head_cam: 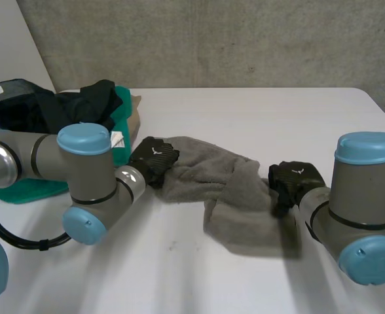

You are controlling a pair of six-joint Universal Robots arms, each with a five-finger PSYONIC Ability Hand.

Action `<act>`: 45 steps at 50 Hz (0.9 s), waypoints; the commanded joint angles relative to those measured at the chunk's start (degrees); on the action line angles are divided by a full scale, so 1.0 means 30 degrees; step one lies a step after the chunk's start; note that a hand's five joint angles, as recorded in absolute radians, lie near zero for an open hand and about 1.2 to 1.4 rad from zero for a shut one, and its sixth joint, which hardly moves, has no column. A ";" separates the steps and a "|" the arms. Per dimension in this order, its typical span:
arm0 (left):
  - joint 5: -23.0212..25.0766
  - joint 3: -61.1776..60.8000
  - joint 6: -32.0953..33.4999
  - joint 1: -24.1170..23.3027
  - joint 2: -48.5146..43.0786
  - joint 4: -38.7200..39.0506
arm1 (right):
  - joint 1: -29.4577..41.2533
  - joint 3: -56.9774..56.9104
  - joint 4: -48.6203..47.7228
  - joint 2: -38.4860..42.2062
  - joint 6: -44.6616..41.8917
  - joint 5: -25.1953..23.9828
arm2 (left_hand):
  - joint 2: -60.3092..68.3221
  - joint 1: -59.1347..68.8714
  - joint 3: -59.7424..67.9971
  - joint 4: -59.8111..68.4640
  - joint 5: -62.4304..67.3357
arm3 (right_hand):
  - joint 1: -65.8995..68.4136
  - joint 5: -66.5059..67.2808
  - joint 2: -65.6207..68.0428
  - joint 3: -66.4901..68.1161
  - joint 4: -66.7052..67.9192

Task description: Fold the laundry.

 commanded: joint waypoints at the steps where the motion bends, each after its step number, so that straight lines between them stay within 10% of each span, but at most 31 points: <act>1: -0.1116 -0.1020 -0.0065 -0.1192 0.1794 -0.0419 | -0.0221 -0.1658 -0.0005 -0.0457 -0.0110 -0.0568 | 0.5681 0.6172 0.5908 0.5761 0.5938 | 1.3350 1.3432 1.2831 1.2749 1.2787; 12: -0.2672 -0.7315 -0.1147 -0.3972 0.8530 -0.5134 | 0.0013 -0.2480 0.0230 -0.1982 -0.5029 -0.1477 | 0.5681 0.6172 0.5908 0.5761 0.5938 | 1.3350 1.3432 1.2831 1.2749 1.2787; 17: -0.2847 -0.8055 -0.1325 -0.4094 0.9912 -0.4612 | 0.0013 -0.2071 0.0230 -0.2362 -0.6496 -0.1506 | -1.6780 -1.6288 -1.6552 -1.6699 -1.6522 | 1.3350 1.3432 1.2831 1.2749 1.2787; 28: -0.2906 -0.6096 -0.1354 -0.0201 0.8514 -0.0570 | 0.0043 -0.1104 -0.0005 -0.4763 -0.6761 -0.2472 | -1.6405 -1.5914 -1.6177 -1.6324 -1.6148 | 1.3350 1.3432 1.2831 1.2749 1.2787; 45: -0.2701 -0.3251 -0.3315 0.0213 0.4172 -0.2530 | 0.0101 0.0567 -0.2289 -1.0503 -0.6498 -0.4872 | -1.6964 -1.6472 -1.6736 -1.6883 -1.6707 | 1.3350 1.3432 1.2831 1.2749 1.2787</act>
